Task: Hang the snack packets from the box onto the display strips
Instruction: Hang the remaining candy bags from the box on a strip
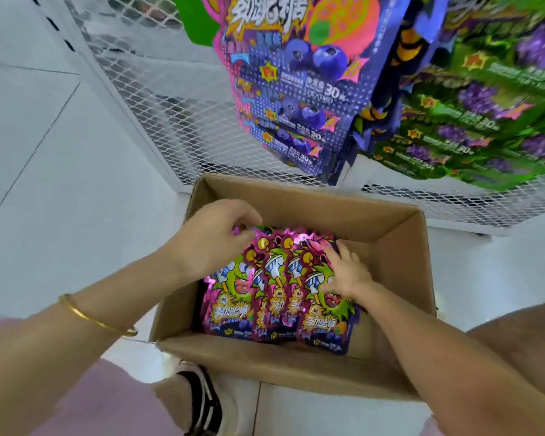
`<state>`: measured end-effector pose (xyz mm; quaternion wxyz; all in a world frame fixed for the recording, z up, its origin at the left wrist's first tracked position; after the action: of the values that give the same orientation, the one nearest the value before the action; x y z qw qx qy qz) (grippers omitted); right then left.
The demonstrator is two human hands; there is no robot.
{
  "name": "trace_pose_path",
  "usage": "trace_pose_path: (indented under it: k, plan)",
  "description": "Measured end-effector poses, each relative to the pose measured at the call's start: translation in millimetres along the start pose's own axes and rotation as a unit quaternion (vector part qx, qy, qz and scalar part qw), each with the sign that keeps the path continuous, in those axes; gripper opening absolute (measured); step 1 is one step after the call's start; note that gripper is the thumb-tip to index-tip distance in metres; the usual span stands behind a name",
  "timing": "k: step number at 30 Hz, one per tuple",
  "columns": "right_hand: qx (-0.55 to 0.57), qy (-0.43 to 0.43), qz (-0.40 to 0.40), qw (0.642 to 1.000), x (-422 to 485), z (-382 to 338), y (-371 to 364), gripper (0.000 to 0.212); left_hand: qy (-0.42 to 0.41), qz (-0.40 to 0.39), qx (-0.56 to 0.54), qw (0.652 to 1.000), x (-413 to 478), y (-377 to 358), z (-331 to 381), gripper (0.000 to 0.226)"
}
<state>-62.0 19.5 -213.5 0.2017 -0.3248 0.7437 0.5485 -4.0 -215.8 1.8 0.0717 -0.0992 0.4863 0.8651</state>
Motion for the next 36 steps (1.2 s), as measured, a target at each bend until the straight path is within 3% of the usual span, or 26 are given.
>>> trace_pose_path:
  k: [3, 10, 13, 16, 20, 23, 29, 33, 36]
  plan:
    - [-0.051, 0.032, 0.022, 0.998, 8.0, -10.8, -1.5, 0.090, -0.004, -0.009, 0.001, 1.000, 5.1, -4.6, 2.8, 0.020]
    - [-0.089, 0.087, 0.123, 0.985, 6.2, -19.7, 7.9, 0.030, -0.016, -0.021, 0.019, 0.999, 11.9, -13.3, 0.7, 0.018]
    - [-0.032, 0.118, 0.040, 0.992, -7.5, -29.7, 24.3, 0.015, -0.028, -0.037, 0.041, 0.998, 9.9, -17.5, -0.4, 0.021]
    - [0.056, 0.164, -0.080, 0.982, -38.8, -59.9, 60.6, 0.016, -0.038, -0.069, 0.057, 0.995, 6.5, -26.2, 1.7, 0.031]
    - [0.213, 0.221, -0.096, 0.947, -101.6, -99.2, 115.3, 0.015, -0.061, -0.117, 0.049, 0.990, -1.0, -34.3, 20.1, 0.049]
    - [0.241, 0.252, -0.028, 0.937, -137.9, -112.4, 138.1, 0.010, -0.066, -0.044, -0.013, 0.997, -8.2, -21.0, 39.6, 0.021]
    - [0.343, 0.233, 0.138, 0.899, -182.1, -88.8, 169.1, 0.014, -0.058, 0.108, -0.126, 0.984, -28.7, 29.1, 38.3, 0.023]
    - [0.410, 0.238, 0.098, 0.875, -207.8, -80.2, 167.5, 0.020, 0.004, 0.162, -0.235, 0.958, -48.8, 55.1, 29.2, 0.015]
    - [0.415, 0.265, 0.141, 0.858, -221.2, -103.7, 172.8, 0.011, 0.020, 0.181, -0.259, 0.949, -61.5, 66.0, 30.5, 0.011]
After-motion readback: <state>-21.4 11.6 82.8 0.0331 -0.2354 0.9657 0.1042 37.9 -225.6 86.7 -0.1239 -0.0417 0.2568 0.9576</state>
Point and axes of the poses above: each hand's wrist, its own x-axis towards the middle knuckle, its own y-axis out of the back of the hand, z = x × y, the point moved 2 cm from there along x, towards the middle knuckle, and after that the axes turned 8 degrees about x, right-handed, at the moved point
